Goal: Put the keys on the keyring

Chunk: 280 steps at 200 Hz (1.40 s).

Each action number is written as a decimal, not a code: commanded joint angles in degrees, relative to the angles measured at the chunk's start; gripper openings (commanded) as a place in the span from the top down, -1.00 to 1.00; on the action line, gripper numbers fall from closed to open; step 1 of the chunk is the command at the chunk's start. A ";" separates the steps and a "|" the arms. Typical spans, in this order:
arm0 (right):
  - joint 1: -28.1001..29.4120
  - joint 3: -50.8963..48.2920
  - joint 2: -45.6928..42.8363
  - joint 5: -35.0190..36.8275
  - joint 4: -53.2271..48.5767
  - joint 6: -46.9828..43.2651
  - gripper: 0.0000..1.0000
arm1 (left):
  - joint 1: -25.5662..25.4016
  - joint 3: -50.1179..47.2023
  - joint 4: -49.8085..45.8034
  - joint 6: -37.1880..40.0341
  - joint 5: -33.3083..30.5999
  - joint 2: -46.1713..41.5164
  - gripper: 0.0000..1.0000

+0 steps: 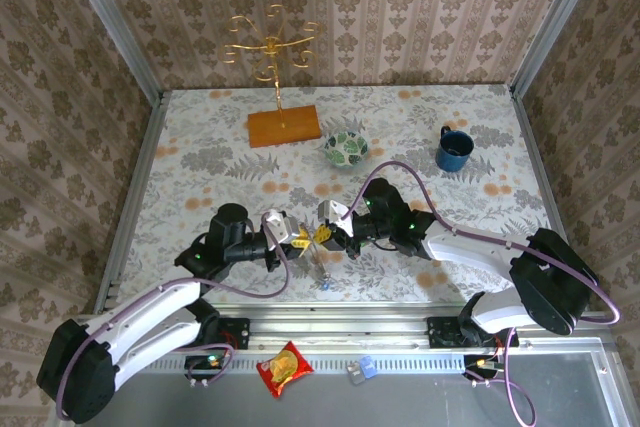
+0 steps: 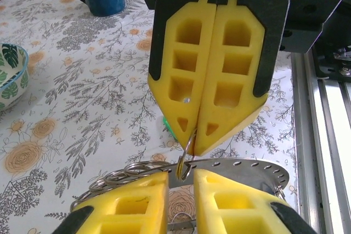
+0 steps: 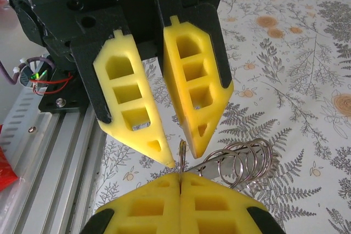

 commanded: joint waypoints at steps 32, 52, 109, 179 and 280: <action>0.96 1.23 2.46 -2.54 2.24 -0.12 1.00 | -0.56 1.32 2.62 1.35 0.53 0.31 0.63; 1.05 1.41 2.66 -2.73 2.53 0.03 1.00 | -0.50 1.28 2.95 1.41 0.51 0.35 0.69; 1.19 1.84 2.73 -2.53 1.72 0.28 1.00 | -0.52 1.32 4.96 1.28 3.17 1.22 1.00; -0.83 -0.11 -6.23 11.98 -4.54 9.78 0.11 | -0.50 2.06 1.79 0.51 1.32 0.97 1.00; -0.82 -2.47 -13.20 39.36 -41.58 69.74 0.05 | -1.35 2.94 -1.57 -0.08 -4.03 -0.36 1.00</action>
